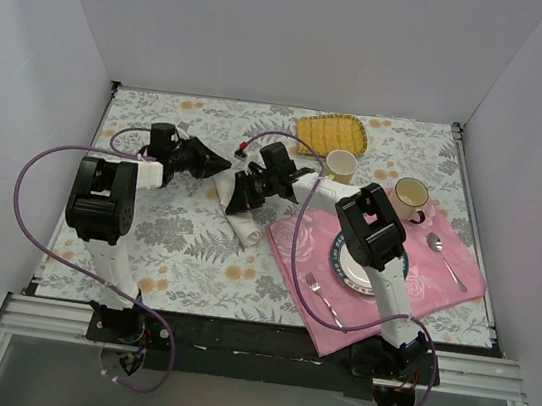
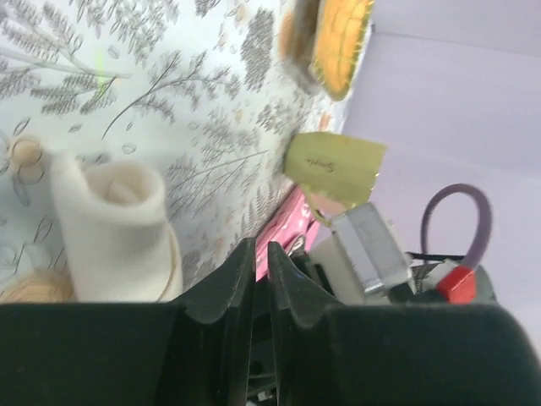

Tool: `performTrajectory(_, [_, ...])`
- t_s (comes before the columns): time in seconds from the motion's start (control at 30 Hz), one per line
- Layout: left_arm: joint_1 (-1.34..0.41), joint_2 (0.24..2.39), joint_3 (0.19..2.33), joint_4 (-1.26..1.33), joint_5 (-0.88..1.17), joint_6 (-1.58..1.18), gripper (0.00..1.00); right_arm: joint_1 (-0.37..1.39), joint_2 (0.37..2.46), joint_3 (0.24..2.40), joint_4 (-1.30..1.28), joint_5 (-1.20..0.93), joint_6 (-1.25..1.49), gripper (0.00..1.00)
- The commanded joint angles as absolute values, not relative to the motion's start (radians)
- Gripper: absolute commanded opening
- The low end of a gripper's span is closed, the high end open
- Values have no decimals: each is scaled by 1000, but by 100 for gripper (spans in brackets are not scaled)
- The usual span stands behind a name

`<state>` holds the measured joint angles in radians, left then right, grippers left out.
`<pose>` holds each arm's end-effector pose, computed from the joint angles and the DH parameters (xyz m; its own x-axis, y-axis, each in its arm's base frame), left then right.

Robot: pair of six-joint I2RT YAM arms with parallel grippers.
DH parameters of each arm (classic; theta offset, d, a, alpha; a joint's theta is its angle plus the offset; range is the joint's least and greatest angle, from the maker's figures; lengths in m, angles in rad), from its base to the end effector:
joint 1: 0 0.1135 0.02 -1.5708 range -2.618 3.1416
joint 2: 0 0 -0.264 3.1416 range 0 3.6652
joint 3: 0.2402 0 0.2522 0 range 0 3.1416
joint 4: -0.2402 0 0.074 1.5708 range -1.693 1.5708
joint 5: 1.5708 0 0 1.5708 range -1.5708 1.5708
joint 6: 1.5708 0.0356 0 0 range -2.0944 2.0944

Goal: Fold the napkin, place the utensils inside, and roll it up
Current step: Roll the napkin with the utensil

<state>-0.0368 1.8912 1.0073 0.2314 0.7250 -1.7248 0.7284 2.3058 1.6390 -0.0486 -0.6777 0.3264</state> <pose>0.3837 -0.0378 0.1516 -0.4545 -0.7234 0.5198 -0.6846 -0.0897 -0.7234 0.3608 0.3518 0.1383 -0.7431 -0.3282 -0.5831 -0.6688 0.3922 0.6316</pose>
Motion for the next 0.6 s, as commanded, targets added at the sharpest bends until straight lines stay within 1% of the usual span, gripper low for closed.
performTrajectory(0.0, [-31,1953,1019,419,769,-1847,11,710,2341,1618,-107,-627,291,19])
performTrajectory(0.2, [-31,2025,970,462,743,-1829,10,707,2356,1637,-110,-638,296,18])
performTrajectory(0.27, [-31,2052,974,439,717,-1771,10,707,2361,1638,-112,-643,296,18])
performTrajectory(0.33, [-26,2075,1014,356,681,-1686,10,709,2362,1641,-112,-644,298,18])
performTrajectory(0.57, [-23,2063,1150,201,629,-1562,11,707,2373,1655,-129,-641,298,16])
